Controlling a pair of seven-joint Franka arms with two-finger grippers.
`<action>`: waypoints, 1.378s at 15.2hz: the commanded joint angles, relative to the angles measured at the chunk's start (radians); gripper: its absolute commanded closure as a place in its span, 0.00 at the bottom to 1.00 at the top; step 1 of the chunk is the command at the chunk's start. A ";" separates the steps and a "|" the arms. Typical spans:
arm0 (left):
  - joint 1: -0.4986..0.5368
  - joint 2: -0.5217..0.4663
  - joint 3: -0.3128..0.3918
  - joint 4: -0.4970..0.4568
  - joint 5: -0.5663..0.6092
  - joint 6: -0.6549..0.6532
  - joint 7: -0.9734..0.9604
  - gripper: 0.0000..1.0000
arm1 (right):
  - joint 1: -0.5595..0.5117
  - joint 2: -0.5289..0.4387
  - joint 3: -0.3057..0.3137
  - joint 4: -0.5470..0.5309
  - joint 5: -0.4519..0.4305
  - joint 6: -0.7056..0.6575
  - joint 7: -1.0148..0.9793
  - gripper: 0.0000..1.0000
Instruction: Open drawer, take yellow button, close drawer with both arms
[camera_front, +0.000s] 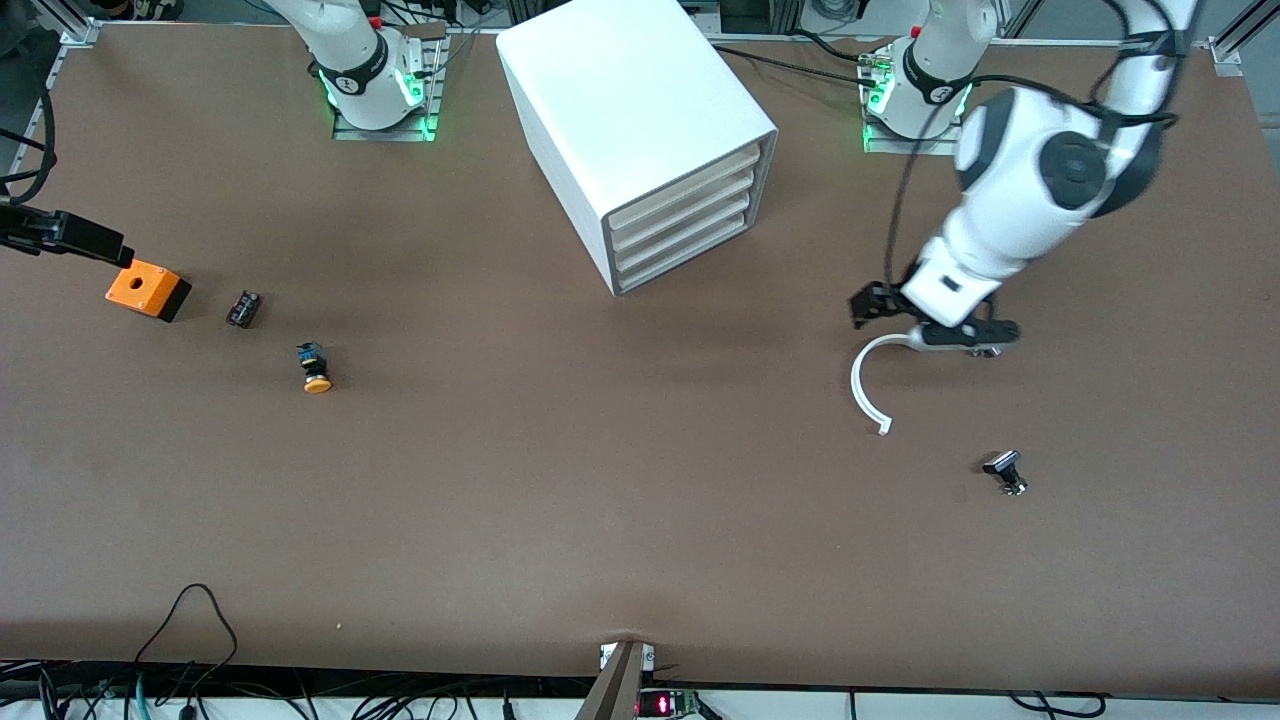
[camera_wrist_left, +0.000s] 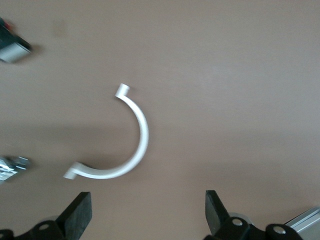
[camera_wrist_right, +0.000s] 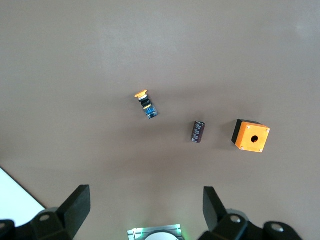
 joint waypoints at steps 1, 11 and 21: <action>-0.008 -0.027 0.120 0.137 0.009 -0.212 0.214 0.00 | 0.002 -0.083 -0.004 -0.113 0.022 0.038 -0.024 0.00; -0.023 -0.073 0.208 0.440 0.188 -0.553 0.398 0.00 | 0.003 -0.139 -0.015 -0.215 0.027 0.128 -0.076 0.00; -0.040 -0.075 0.207 0.435 0.164 -0.558 0.297 0.00 | 0.002 -0.241 -0.018 -0.346 0.028 0.230 -0.076 0.00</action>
